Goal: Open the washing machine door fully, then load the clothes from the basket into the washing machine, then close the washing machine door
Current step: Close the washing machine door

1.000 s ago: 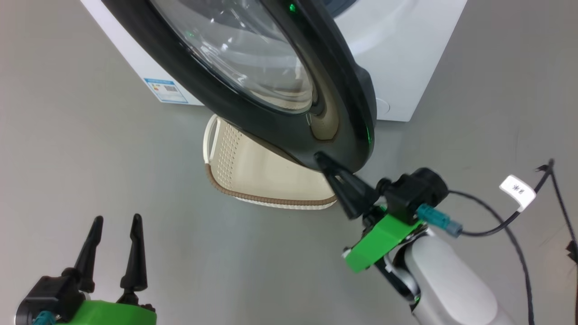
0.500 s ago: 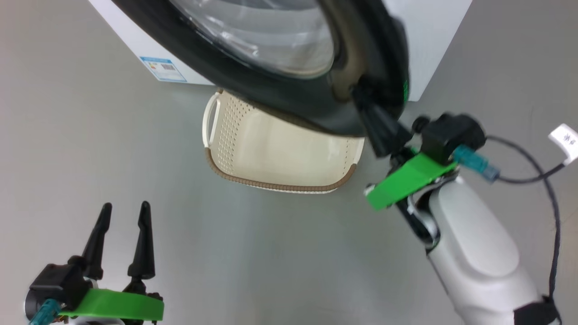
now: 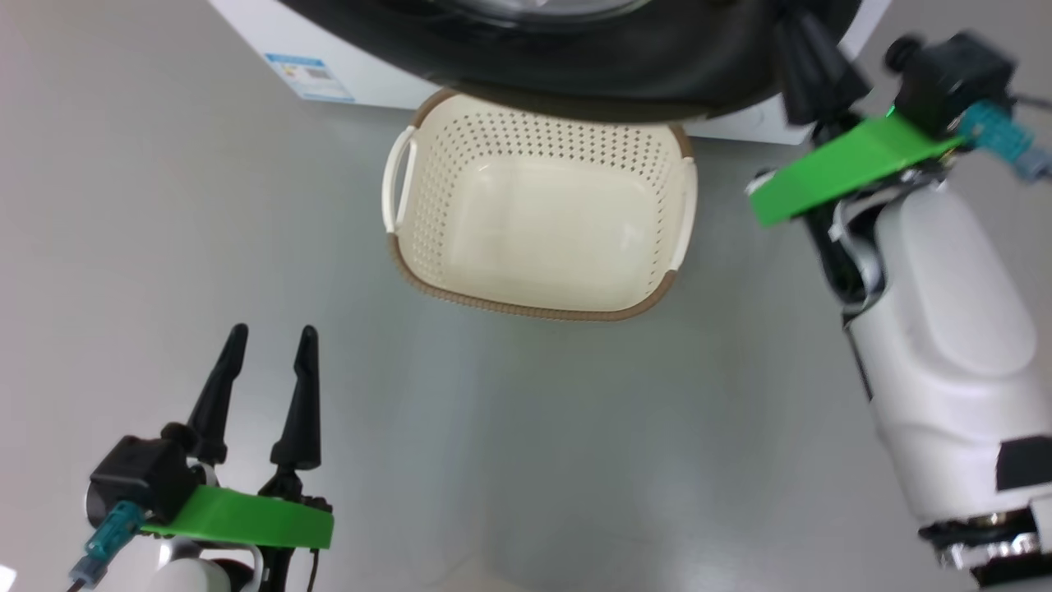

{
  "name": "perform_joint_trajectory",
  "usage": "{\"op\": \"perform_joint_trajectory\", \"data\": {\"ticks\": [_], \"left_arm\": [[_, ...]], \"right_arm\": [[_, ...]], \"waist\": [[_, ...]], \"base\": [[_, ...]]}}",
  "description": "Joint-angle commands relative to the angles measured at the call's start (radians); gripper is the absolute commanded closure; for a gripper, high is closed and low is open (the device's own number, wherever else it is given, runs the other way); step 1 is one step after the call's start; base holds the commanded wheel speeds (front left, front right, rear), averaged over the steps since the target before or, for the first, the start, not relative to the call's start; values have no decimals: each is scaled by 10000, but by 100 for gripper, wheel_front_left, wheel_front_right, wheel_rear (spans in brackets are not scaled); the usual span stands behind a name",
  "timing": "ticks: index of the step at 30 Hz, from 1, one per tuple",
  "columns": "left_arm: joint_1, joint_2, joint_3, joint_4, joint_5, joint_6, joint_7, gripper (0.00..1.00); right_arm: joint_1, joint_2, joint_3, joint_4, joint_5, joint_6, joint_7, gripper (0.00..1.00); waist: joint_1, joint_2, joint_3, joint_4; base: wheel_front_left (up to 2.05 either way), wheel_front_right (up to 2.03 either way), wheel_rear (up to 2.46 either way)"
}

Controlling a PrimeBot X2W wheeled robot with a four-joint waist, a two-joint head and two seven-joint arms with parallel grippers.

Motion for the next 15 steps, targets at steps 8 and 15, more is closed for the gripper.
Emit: {"op": "perform_joint_trajectory", "data": {"ticks": [8,15], "left_arm": [[-511,191,41,-150,-246,-14,-63,0],[-625,191,-195,-78,-407,-14,-63,0]], "right_arm": [[-1397,33,-431,627,-175,0,-47,100],[-2207,-129,-1241,1215,-239,0,-47,100]], "waist": [[0,0,529,498],[0,0,748,767]], "base": [[0,0,0],[0,0,0]]}}
